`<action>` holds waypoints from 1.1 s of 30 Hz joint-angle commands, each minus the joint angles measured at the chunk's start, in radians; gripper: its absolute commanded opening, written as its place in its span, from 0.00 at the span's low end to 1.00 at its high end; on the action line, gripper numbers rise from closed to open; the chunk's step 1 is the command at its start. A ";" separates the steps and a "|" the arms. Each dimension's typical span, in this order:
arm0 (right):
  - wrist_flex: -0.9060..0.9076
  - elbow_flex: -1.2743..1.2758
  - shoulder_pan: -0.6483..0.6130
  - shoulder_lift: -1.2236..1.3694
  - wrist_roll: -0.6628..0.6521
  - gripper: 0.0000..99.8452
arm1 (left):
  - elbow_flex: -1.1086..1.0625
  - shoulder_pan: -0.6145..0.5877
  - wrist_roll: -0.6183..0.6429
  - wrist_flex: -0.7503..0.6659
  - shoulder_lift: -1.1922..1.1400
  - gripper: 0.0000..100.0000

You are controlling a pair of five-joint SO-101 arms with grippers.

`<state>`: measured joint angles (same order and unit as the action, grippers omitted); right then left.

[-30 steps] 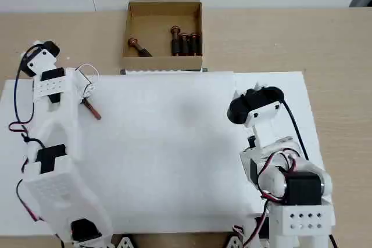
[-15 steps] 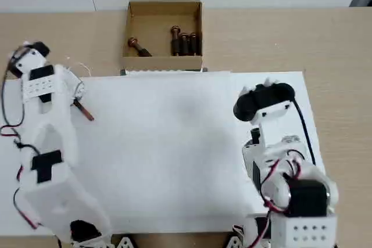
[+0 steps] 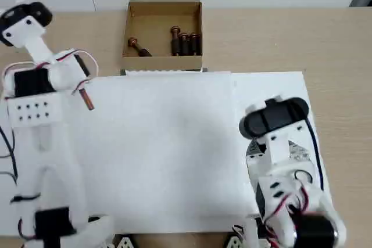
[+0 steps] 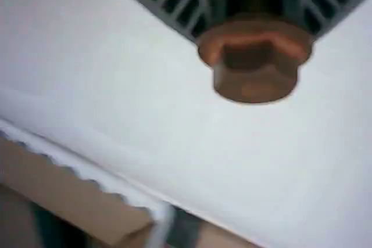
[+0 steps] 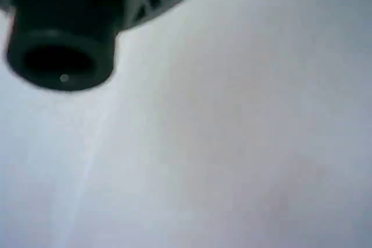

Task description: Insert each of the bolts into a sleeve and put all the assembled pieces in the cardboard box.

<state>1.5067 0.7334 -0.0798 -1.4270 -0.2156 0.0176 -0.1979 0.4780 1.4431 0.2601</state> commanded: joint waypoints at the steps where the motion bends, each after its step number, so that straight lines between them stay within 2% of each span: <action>1: -0.004 0.032 0.008 -0.108 0.011 0.00 | 0.013 0.075 -0.011 0.018 0.149 0.01; 4: -0.021 0.124 0.008 -0.242 0.014 0.00 | -0.065 0.135 -0.012 0.015 0.261 0.01; 7: -0.085 0.241 0.007 -0.394 0.080 0.00 | -0.189 0.186 -0.020 -0.009 0.385 0.01; 12: -0.168 0.299 0.002 -0.343 0.203 0.00 | -0.476 0.203 -0.098 -0.207 0.603 0.01; 16: -0.289 0.379 0.001 -0.338 0.201 0.00 | -0.684 0.206 -0.163 -0.367 0.790 0.01; 20: -0.430 0.470 -0.004 -0.338 0.204 0.00 | -0.849 0.206 -0.172 -0.468 0.941 0.01; 29: -0.702 0.687 -0.191 -0.338 0.209 0.00 | -1.098 0.209 -0.169 -0.674 1.157 0.01; 33: -0.811 0.778 -0.280 -0.338 0.204 0.00 | -1.164 0.276 -0.169 -0.738 1.234 0.01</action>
<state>0.7810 1.4853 -0.3038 -1.7676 -0.0207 -1.1301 0.0368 0.3168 0.7618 1.4354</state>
